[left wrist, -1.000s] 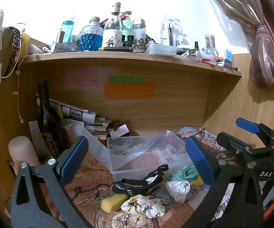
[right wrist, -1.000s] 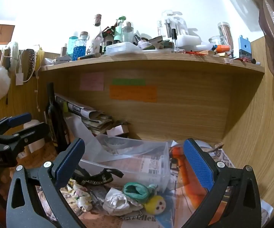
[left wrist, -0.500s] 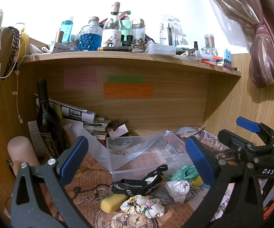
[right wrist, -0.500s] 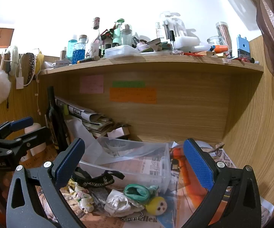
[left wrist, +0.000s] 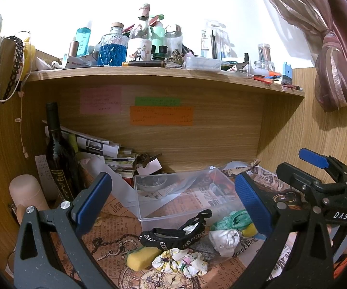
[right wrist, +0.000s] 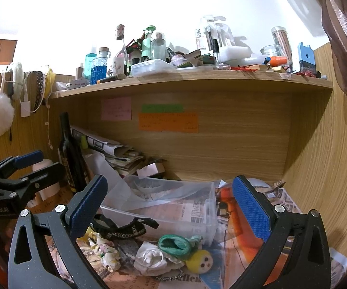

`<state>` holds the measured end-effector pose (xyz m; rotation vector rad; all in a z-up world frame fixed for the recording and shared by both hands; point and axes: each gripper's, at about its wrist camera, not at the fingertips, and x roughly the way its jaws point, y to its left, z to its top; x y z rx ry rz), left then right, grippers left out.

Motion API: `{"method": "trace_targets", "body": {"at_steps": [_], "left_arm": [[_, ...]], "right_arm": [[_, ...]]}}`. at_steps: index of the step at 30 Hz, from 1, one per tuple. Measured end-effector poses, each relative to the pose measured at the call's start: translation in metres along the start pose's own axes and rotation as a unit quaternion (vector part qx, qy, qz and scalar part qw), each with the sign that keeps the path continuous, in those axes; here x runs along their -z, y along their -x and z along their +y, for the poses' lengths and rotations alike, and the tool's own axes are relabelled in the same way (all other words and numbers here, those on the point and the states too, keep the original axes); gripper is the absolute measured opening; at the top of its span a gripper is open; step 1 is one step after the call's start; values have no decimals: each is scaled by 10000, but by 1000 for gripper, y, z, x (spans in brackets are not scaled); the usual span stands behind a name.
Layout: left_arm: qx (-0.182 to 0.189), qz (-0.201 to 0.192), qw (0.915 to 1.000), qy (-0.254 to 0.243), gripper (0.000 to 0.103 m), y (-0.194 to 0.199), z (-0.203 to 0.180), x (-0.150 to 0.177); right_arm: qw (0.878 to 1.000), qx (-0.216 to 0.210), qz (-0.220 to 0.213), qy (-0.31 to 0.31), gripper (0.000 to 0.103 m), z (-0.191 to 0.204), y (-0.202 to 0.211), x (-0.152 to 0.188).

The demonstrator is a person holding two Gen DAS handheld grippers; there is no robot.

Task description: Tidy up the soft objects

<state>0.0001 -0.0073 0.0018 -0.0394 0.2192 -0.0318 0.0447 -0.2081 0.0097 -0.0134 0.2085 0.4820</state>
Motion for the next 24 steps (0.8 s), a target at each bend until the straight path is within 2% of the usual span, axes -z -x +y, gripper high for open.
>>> {"method": "trace_targets", "body": {"at_steps": [24], "left_arm": [[-6, -17, 10000, 6, 103, 0, -3, -2]], "right_arm": [[9999, -59, -80, -110, 103, -2, 3, 0]]}}
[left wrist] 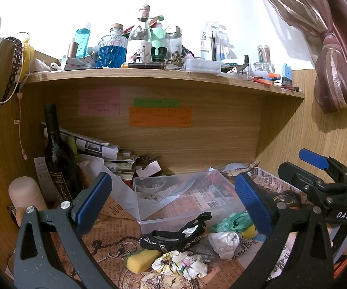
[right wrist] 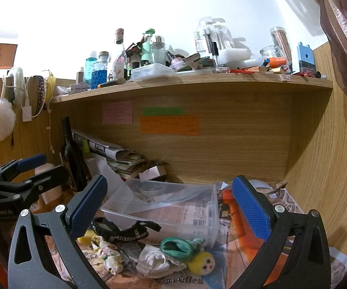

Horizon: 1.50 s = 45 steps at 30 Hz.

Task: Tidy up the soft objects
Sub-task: 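Grasp the black patterned strap with the left tool while the right tool grasps the green knotted cord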

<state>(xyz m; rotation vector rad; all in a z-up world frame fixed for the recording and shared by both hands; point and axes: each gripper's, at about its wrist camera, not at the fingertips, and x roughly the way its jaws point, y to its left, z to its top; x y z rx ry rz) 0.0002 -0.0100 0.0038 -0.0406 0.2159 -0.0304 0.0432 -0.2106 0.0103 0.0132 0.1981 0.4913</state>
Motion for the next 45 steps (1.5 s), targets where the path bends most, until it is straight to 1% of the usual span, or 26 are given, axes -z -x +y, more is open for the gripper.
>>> {"method": "trace_targets", "body": {"at_steps": [16, 20, 24, 27, 30, 33, 39, 42, 45], "left_arm": [[28, 28, 10000, 48, 103, -1, 3, -3], [52, 102, 9999, 54, 103, -6, 6, 0], [132, 268, 9995, 43, 103, -11, 9, 6], [80, 463, 9989, 10, 103, -18, 13, 15], [33, 812, 9967, -43, 103, -30, 19, 28], [40, 1236, 9923, -4, 103, -45, 25, 44], [191, 1900, 9816, 89, 103, -72, 30, 72], [348, 2204, 9746, 175, 103, -89, 28, 85], [416, 2407, 9695, 192, 103, -101, 25, 94]], "right_arm": [[10000, -33, 11, -3, 103, 1, -1, 0], [10000, -38, 70, 20, 103, 2, -5, 2], [9998, -49, 187, 39, 103, -1, -10, 7], [9993, -30, 367, 55, 103, -5, -15, 14], [9979, 23, 647, 56, 103, -12, -24, 25], [9948, 26, 1014, -1, 103, -21, -36, 39], [9864, 20, 1642, -14, 103, -31, -55, 64], [9820, -38, 1886, -35, 99, -35, -65, 73], [9779, -165, 2084, -82, 92, -36, -76, 81]]}}
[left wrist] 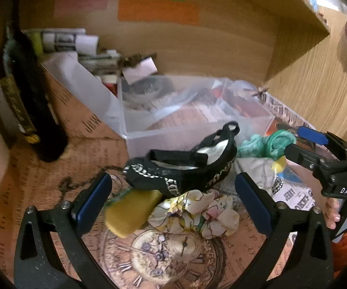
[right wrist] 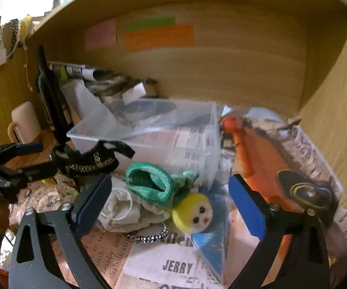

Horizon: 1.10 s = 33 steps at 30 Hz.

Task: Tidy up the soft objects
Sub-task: 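Grasp the black patterned strap with the left tool while the right tool grasps the green knotted cord, then carry the strap and cord over the clear box while both tools open to drop them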

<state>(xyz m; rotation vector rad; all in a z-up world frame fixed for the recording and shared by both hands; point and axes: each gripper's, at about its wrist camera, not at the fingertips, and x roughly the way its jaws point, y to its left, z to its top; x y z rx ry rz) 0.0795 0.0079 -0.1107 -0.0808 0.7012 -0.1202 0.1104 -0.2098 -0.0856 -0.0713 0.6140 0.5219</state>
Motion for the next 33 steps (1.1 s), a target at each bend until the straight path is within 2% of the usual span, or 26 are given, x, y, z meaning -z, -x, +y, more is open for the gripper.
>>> {"method": "trace_targets", "body": {"at_steps": [3, 5, 8, 9, 12, 14, 16, 17, 20, 22, 28, 33], "left_arm": [[50, 147, 9999, 18, 103, -14, -1, -1], [50, 186, 9998, 32, 103, -21, -3, -4], [15, 105, 9999, 60, 103, -24, -4, -5], [42, 69, 9999, 83, 103, -24, -3, -5], [47, -18, 10000, 67, 94, -23, -3, -6], [71, -2, 10000, 37, 87, -23, -4, -7], [106, 5, 9999, 20, 77, -24, -3, -8], [125, -5, 9999, 15, 74, -24, -3, -8], [210, -1, 9998, -41, 56, -22, -5, -8], [272, 26, 9996, -86, 38, -22, -7, -8], [239, -75, 9995, -209, 24, -12, -12, -11], [303, -331, 9988, -216, 22, 7, -12, -22]], "right_arm": [[9998, -94, 176, 34, 83, 1, -13, 2], [9994, -188, 304, 33, 71, 1, -21, 3], [9980, -430, 456, -92, 58, 0, -30, 3], [9978, -461, 462, -131, 57, -1, -30, 2], [9976, -481, 459, -180, 47, -2, -30, 1], [9974, -492, 486, -217, 34, -4, -31, 1], [9972, -505, 481, -271, 28, -6, -30, 1], [9972, -502, 470, -279, 26, -6, -29, 0], [9977, -477, 372, -289, 22, -7, -23, -1], [9981, -458, 295, -297, 21, -7, -19, -4], [9986, -419, -42, -310, 18, -8, -1, -15], [9981, -401, -353, -306, 18, -8, 16, -24]]}}
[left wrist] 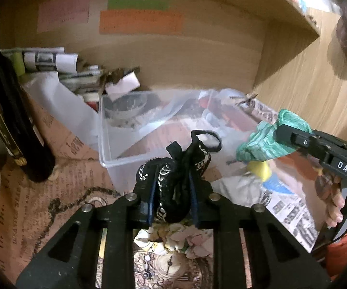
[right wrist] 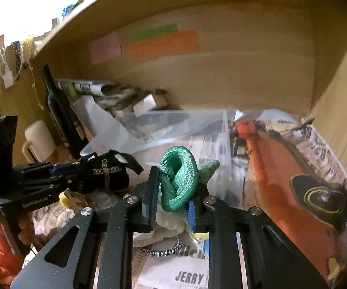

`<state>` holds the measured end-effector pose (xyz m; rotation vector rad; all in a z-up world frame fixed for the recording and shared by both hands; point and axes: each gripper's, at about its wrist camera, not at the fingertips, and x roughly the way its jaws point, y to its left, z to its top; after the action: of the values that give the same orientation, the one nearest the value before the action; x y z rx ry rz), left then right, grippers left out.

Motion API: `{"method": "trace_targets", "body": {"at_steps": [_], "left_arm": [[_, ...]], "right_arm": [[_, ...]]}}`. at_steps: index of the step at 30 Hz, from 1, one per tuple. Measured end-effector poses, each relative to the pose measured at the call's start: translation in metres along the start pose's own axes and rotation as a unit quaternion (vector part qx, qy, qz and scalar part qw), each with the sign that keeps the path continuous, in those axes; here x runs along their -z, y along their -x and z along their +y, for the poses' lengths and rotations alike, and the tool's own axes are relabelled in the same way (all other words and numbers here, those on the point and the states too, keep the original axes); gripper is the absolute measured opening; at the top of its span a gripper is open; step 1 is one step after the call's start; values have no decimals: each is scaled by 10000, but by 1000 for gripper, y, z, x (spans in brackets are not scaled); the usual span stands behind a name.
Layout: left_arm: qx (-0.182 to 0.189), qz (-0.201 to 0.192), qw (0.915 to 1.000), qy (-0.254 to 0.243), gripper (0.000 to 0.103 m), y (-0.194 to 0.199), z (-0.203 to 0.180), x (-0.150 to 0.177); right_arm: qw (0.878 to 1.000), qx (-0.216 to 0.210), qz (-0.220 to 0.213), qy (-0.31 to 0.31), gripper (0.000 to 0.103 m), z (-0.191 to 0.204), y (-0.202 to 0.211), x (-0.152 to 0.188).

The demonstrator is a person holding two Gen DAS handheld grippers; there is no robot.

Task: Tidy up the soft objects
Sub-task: 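Carry the strap and cord over the clear box while both tools open to drop them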

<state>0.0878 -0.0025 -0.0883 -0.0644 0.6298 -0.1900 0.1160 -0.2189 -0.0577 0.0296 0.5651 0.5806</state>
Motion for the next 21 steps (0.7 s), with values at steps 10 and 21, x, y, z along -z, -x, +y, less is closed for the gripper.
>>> {"method": "trace_targets", "body": {"at_steps": [10, 21], "left_arm": [[-17, -668, 9978, 30, 22, 38, 3, -28], [-258, -1097, 9936, 57, 22, 38, 17, -57]], "right_arm": [[9981, -13, -601, 110, 18, 5, 24, -21], [9973, 26, -710, 187, 18, 4, 4, -40]]}}
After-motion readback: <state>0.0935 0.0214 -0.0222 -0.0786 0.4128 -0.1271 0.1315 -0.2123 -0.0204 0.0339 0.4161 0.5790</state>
